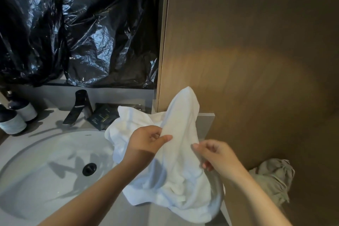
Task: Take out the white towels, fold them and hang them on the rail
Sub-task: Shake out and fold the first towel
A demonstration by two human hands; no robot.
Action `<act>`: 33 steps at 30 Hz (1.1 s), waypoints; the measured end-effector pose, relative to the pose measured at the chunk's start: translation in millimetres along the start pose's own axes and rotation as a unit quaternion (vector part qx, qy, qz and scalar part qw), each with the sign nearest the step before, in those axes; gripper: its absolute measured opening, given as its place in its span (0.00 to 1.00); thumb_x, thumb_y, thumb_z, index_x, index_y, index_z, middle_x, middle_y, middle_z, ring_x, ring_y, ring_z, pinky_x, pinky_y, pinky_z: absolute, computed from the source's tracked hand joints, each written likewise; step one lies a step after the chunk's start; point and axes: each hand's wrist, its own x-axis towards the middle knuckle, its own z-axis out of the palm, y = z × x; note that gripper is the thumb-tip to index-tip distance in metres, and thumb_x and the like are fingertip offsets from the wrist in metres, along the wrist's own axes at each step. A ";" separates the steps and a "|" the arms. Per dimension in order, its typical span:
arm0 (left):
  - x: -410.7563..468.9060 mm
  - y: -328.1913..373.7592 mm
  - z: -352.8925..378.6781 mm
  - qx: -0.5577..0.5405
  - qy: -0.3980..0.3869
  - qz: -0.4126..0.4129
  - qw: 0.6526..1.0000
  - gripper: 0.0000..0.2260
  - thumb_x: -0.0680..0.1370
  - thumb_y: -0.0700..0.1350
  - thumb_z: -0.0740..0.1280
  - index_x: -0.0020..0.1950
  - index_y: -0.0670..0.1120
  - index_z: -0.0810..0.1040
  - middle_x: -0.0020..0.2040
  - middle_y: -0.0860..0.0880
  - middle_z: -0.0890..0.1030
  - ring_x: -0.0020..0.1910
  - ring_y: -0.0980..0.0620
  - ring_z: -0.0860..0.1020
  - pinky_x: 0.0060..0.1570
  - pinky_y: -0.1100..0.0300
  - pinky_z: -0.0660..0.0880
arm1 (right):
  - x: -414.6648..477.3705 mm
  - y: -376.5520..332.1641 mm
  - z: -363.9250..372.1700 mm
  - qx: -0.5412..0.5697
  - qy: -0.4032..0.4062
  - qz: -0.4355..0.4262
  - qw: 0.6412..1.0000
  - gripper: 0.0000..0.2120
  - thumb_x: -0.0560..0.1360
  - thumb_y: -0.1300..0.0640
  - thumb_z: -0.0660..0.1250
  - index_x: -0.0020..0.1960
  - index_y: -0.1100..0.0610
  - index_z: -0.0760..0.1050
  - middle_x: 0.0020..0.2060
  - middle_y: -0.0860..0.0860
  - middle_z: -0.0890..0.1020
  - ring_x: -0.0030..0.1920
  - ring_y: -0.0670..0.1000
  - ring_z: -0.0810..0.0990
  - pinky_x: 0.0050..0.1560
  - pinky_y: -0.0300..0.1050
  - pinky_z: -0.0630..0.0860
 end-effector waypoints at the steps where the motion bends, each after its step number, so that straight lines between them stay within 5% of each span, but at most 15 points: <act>1: 0.1 1.3 -0.3 0.002 0.002 -0.001 1.000 0.09 0.72 0.51 0.75 0.34 0.51 0.80 0.31 0.48 0.78 0.29 0.56 0.73 0.33 0.64 0.70 | -1.2 3.1 2.8 -0.011 -0.004 -0.005 1.000 0.20 0.75 0.53 0.71 0.41 0.72 0.75 0.25 0.56 0.78 0.26 0.48 0.75 0.31 0.38 0.72; 6: 0.6 16.2 -7.0 0.012 0.017 0.008 1.000 0.18 0.72 0.51 0.74 0.35 0.37 0.77 0.33 0.39 0.75 0.31 0.48 0.69 0.36 0.58 0.69 | -6.5 -2.8 5.1 -0.005 0.031 -0.065 0.997 0.19 0.76 0.57 0.70 0.30 0.63 0.71 0.21 0.51 0.75 0.23 0.46 0.72 0.32 0.35 0.69; 9: 7.5 39.0 -20.7 0.026 0.035 0.044 0.998 0.17 0.71 0.50 0.75 0.37 0.36 0.79 0.34 0.38 0.76 0.30 0.53 0.69 0.33 0.63 0.67 | -7.1 -22.6 -0.2 0.010 0.038 -0.112 0.993 0.19 0.77 0.57 0.69 0.30 0.62 0.71 0.22 0.51 0.74 0.23 0.46 0.71 0.30 0.33 0.67; 14: 29.2 89.7 -48.4 0.030 0.067 0.114 0.991 0.17 0.73 0.50 0.74 0.39 0.35 0.79 0.35 0.35 0.78 0.31 0.45 0.73 0.36 0.52 0.74 | -1.1 -73.4 -11.8 0.057 0.067 -0.195 0.977 0.18 0.78 0.55 0.68 0.32 0.63 0.72 0.22 0.50 0.72 0.24 0.46 0.68 0.30 0.33 0.67; 20: 48.0 137.2 -67.9 -0.013 0.098 0.162 0.982 0.11 0.75 0.50 0.72 0.44 0.41 0.83 0.39 0.43 0.84 0.39 0.44 0.81 0.45 0.46 0.80 | 12.8 -131.4 -24.3 0.157 0.078 -0.233 0.956 0.18 0.79 0.53 0.67 0.30 0.51 0.74 0.22 0.46 0.70 0.24 0.44 0.66 0.26 0.33 0.65; 24: 47.2 130.9 -66.7 0.001 0.044 0.134 0.990 0.08 0.75 0.53 0.70 0.46 0.50 0.82 0.41 0.54 0.84 0.39 0.57 0.82 0.42 0.57 0.80 | 24.0 -150.6 -28.8 0.187 0.104 -0.230 0.949 0.19 0.79 0.53 0.67 0.29 0.51 0.73 0.23 0.47 0.70 0.24 0.45 0.66 0.27 0.33 0.65; 29: 19.0 69.9 -47.8 0.075 -0.055 0.030 0.995 0.09 0.73 0.56 0.72 0.44 0.51 0.81 0.37 0.57 0.84 0.37 0.62 0.81 0.37 0.67 0.75 | 33.8 -136.6 -29.7 0.181 0.147 -0.158 0.960 0.13 0.80 0.55 0.64 0.38 0.57 0.76 0.28 0.49 0.76 0.29 0.46 0.73 0.38 0.41 0.74; 31: 7.2 48.9 -40.5 0.071 -0.058 0.011 0.996 0.07 0.74 0.52 0.73 0.39 0.52 0.80 0.30 0.61 0.80 0.31 0.67 0.78 0.34 0.73 0.69 | 33.1 -125.2 -30.4 0.191 0.114 -0.119 0.968 0.07 0.80 0.57 0.65 0.49 0.59 0.80 0.37 0.53 0.81 0.35 0.48 0.81 0.46 0.42 0.81; 33: 0.6 33.0 -34.6 0.036 -0.039 -0.010 0.999 0.06 0.74 0.47 0.74 0.39 0.46 0.82 0.30 0.57 0.81 0.30 0.66 0.77 0.34 0.73 0.70 | 30.8 -104.7 -30.8 0.128 0.084 -0.068 0.986 0.16 0.79 0.54 0.67 0.64 0.59 0.75 0.49 0.53 0.83 0.48 0.51 0.84 0.58 0.47 0.80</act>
